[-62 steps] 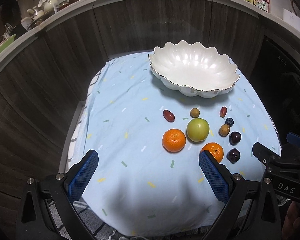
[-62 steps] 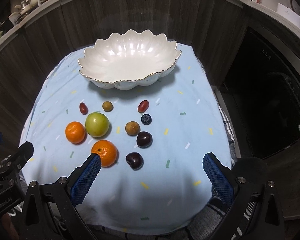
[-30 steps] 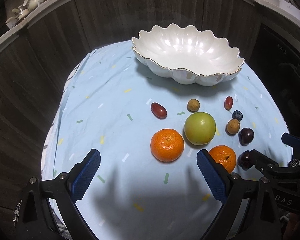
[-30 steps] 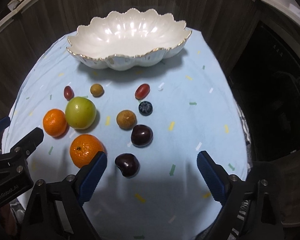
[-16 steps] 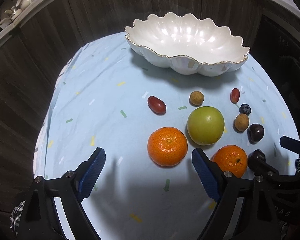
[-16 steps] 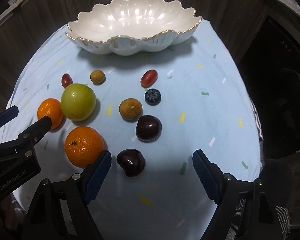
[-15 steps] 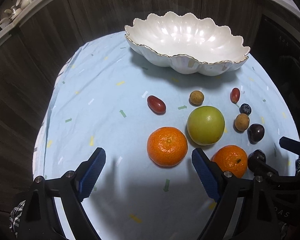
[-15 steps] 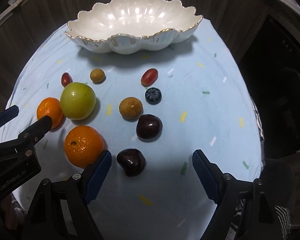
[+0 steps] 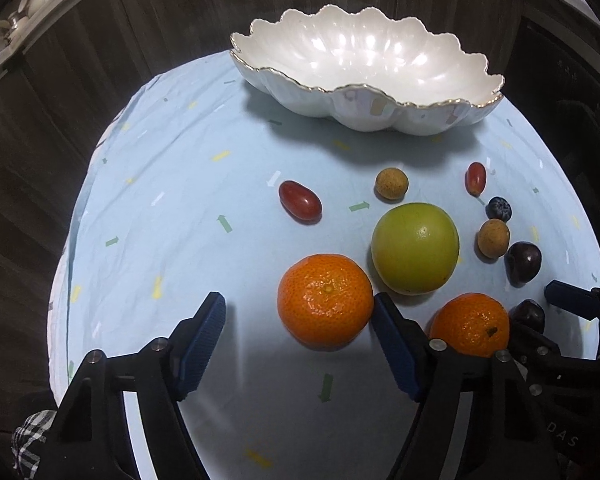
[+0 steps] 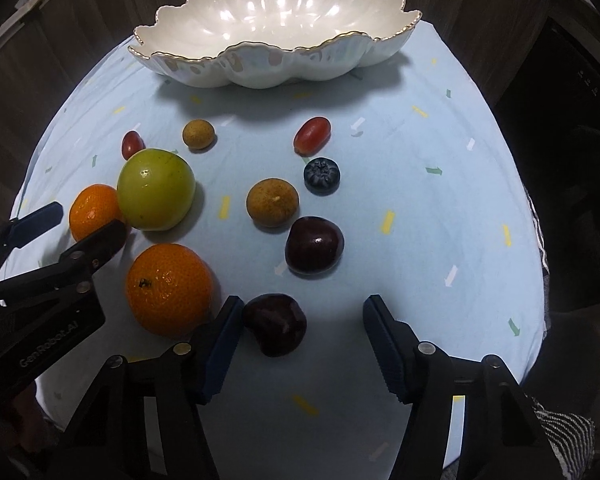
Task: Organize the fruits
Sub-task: 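Grasp the mandarin with the left tool while the right tool grasps a dark cherry, then carry the mandarin and cherry over the white bowl with both tools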
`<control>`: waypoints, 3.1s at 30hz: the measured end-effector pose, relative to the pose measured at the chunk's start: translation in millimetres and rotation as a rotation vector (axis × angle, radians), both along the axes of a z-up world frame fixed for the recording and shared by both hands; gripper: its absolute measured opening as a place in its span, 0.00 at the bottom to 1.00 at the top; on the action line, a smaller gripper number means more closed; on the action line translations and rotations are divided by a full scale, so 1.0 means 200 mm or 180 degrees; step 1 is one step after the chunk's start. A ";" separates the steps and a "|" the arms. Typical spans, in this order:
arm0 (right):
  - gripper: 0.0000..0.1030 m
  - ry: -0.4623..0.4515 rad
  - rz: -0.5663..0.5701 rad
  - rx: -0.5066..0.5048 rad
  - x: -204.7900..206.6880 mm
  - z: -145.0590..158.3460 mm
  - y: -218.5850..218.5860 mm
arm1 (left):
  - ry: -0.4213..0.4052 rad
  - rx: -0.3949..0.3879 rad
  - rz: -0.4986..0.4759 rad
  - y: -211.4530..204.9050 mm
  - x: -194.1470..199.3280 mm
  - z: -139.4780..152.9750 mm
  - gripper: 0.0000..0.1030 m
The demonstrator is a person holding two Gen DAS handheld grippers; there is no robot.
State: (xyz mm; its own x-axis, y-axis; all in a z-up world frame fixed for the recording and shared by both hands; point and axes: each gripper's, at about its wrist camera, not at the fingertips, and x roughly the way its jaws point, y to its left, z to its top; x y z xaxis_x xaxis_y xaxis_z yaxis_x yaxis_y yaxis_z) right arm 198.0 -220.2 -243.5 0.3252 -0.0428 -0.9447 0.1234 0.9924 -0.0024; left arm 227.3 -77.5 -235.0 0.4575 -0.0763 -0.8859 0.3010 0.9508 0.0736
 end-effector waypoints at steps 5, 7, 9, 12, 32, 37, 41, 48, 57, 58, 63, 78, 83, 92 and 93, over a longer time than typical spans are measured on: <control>0.46 -0.0005 0.0033 0.0031 0.00 0.00 0.01 | 0.0041 -0.0031 -0.0043 -0.02 0.00 -0.01 0.59; 0.38 -0.0009 0.0048 0.0042 -0.01 0.01 0.02 | 0.0050 -0.0040 -0.0073 -0.03 0.00 -0.02 0.54; 0.30 -0.0009 0.0048 0.0055 -0.01 0.01 0.03 | 0.0052 -0.0051 -0.0107 -0.03 0.00 -0.02 0.47; 0.30 -0.0013 0.0053 0.0068 -0.01 0.01 0.03 | 0.0040 -0.0045 -0.0129 -0.04 -0.01 -0.02 0.45; 0.29 -0.0065 0.0037 0.0091 -0.04 0.06 0.00 | 0.0005 0.0070 -0.0033 -0.02 -0.02 0.03 0.43; 0.29 -0.0119 0.0020 0.0109 -0.04 0.10 -0.01 | -0.0036 0.0076 -0.0009 -0.02 -0.03 0.07 0.43; 0.29 -0.0167 0.0007 0.0122 -0.02 0.13 -0.01 | -0.0045 0.0070 0.0004 -0.02 -0.04 0.11 0.43; 0.29 -0.0295 -0.0002 0.0151 -0.01 0.21 -0.03 | -0.0097 0.0043 0.0016 -0.02 -0.03 0.20 0.43; 0.29 -0.0483 -0.0018 0.0194 0.01 0.30 -0.06 | -0.0201 0.0004 0.0016 -0.05 0.00 0.34 0.43; 0.29 -0.0503 -0.0019 0.0194 0.02 0.31 -0.06 | -0.0215 -0.0001 0.0013 -0.05 0.00 0.35 0.43; 0.29 -0.0609 -0.0023 0.0184 0.07 0.38 -0.09 | -0.0281 -0.0036 0.0008 -0.06 0.04 0.42 0.43; 0.29 -0.0833 -0.0035 0.0174 0.29 0.51 -0.17 | -0.0474 -0.0092 0.0006 -0.12 0.25 0.57 0.43; 0.29 -0.0890 -0.0060 0.0152 0.37 0.54 -0.20 | -0.0515 -0.0116 0.0006 -0.14 0.32 0.60 0.43; 0.29 -0.0982 -0.0078 0.0057 0.52 0.57 -0.26 | -0.0608 -0.0141 0.0010 -0.18 0.47 0.63 0.43; 0.29 -0.0988 -0.0084 0.0050 0.54 0.57 -0.26 | -0.0616 -0.0138 0.0008 -0.18 0.49 0.63 0.43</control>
